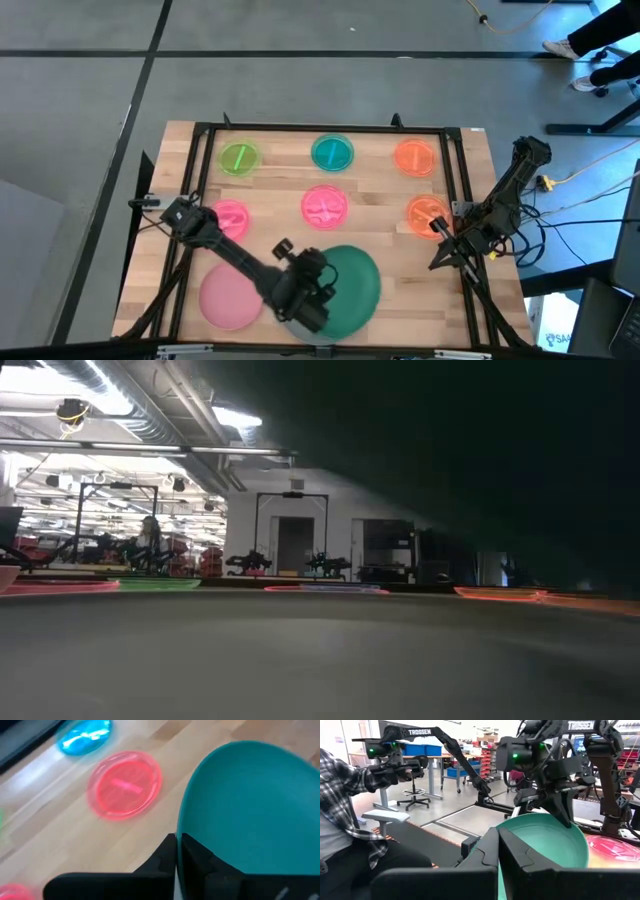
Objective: Stack plastic plates
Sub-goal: Stack the green plate on top of the gray plate, then stack the pink plate on top of the green plate
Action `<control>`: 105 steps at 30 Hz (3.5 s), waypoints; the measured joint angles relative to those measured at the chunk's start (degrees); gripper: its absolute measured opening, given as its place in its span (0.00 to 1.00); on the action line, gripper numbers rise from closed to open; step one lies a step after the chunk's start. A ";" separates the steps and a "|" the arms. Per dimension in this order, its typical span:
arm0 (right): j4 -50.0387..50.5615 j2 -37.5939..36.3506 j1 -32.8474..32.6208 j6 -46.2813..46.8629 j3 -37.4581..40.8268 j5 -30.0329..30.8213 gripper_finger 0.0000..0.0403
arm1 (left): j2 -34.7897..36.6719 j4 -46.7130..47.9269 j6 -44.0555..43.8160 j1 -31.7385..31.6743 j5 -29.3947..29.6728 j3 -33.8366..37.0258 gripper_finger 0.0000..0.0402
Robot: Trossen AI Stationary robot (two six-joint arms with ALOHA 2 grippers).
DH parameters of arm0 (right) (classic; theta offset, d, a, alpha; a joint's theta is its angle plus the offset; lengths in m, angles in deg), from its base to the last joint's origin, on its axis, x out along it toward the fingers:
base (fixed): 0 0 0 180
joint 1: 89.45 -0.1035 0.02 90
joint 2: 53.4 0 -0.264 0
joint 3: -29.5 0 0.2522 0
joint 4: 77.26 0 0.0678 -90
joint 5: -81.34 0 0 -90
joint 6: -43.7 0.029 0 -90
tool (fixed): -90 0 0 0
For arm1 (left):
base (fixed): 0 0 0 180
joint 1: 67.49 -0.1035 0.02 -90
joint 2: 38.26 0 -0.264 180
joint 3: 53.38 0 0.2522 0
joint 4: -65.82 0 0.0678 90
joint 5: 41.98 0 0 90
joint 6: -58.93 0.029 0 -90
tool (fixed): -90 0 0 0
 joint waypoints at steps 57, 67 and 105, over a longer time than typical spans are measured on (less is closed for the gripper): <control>3.43 0.11 0.00 1.09 0.00 0.68 0.01 | 1.79 0.96 -16.42 5.81 -40.07 11.41 0.35; 3.76 0.11 0.00 1.09 0.00 0.68 0.01 | 1.68 -2.08 -20.50 9.94 -45.68 11.83 0.35; 4.55 0.11 0.02 0.68 0.00 3.70 0.01 | 1.52 -5.05 -12.75 10.35 -49.95 20.85 0.03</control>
